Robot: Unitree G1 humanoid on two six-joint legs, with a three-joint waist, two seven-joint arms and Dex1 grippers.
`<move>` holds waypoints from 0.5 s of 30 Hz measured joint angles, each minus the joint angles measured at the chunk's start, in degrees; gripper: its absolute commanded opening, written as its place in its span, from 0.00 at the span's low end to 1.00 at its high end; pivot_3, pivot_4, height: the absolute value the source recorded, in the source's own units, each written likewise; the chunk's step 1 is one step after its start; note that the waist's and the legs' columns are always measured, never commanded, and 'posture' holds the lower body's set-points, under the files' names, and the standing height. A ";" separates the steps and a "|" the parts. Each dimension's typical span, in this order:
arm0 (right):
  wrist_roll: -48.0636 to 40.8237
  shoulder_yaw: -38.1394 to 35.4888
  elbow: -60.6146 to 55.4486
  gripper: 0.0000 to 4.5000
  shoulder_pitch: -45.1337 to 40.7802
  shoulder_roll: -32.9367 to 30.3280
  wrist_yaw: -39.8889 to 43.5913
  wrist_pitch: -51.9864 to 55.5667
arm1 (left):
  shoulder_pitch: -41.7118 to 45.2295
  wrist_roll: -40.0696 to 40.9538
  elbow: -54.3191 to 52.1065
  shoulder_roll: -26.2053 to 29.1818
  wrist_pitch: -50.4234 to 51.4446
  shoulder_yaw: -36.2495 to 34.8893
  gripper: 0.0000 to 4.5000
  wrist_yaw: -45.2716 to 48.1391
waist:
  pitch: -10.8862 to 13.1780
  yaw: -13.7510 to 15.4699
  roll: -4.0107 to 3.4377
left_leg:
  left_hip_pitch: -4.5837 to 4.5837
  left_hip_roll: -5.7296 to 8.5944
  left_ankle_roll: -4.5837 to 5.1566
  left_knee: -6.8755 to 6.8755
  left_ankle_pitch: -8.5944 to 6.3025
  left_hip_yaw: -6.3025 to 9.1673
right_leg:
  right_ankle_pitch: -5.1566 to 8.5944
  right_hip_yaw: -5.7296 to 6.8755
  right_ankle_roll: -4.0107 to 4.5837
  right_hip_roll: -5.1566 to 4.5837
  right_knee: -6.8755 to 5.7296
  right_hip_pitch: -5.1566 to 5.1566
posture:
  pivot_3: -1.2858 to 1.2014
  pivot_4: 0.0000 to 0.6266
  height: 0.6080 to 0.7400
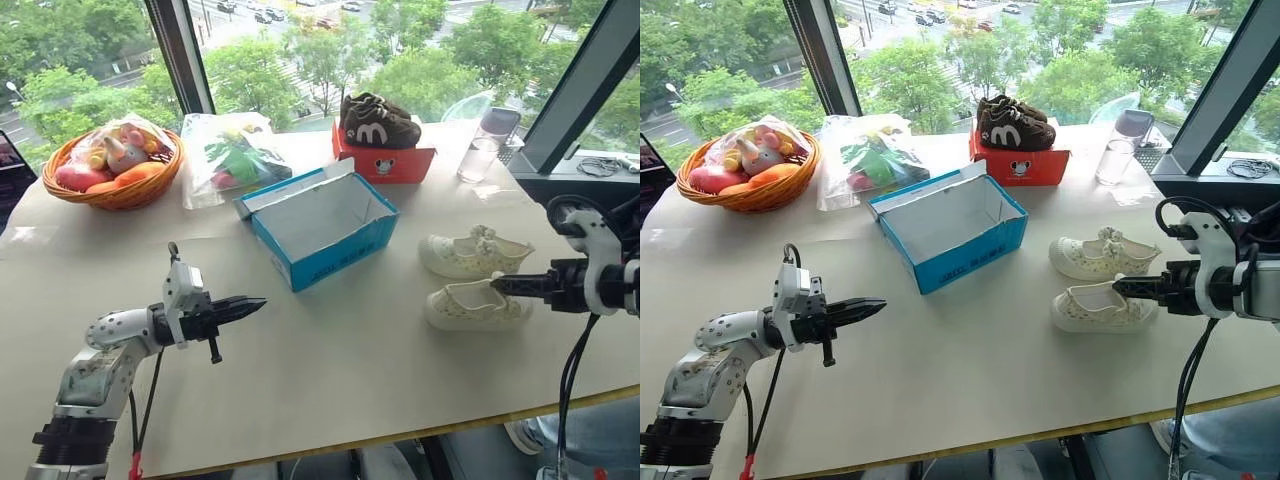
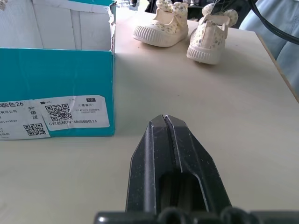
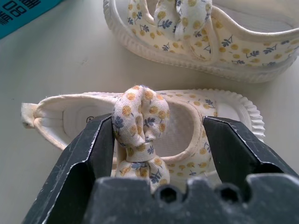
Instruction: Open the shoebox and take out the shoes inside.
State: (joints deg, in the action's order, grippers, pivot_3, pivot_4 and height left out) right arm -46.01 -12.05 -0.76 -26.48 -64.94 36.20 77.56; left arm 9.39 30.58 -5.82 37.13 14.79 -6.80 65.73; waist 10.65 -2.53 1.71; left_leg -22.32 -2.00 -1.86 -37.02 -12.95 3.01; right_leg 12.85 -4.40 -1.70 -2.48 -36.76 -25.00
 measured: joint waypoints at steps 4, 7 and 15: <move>2.03 -0.77 0.38 0.78 -0.08 0.00 0.07 -1.58 | -0.57 -0.01 -0.01 0.00 -0.01 -0.18 0.00 -0.60 | 0.00 0.02 0.00 | -0.01 0.01 0.00 -0.05 0.00 0.00 | -0.02 -0.01 -0.03 -0.01 0.00 0.00 | 0.52 0.24 1.00; 3.23 -2.23 1.76 0.78 -2.53 0.09 -0.31 -2.75 | -0.85 -0.01 -0.08 0.00 -0.03 -0.33 0.00 -1.20 | 0.00 -0.07 0.00 | 0.02 0.00 0.00 -0.05 0.00 -0.01 | -0.02 -0.01 -0.03 0.00 -0.02 0.00 | 0.52 0.24 1.00; 2.95 -5.33 -0.37 0.78 -4.47 5.12 -0.39 -4.42 | -1.39 0.00 -0.49 -0.01 -0.03 -1.27 0.00 -2.57 | 0.00 -0.09 0.00 | 0.00 0.00 0.00 -0.05 0.00 -0.01 | -0.03 -0.02 -0.03 0.00 -0.02 0.00 | 0.52 0.24 1.00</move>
State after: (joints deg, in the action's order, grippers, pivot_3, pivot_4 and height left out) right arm -43.06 -17.37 -1.13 -30.95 -59.83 35.81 73.13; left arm 8.00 30.58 -6.31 37.13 14.76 -8.07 63.15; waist 10.65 -2.62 1.71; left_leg -22.32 -2.00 -1.86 -37.07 -12.95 3.01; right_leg 12.82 -4.43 -1.73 -2.48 -36.78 -25.00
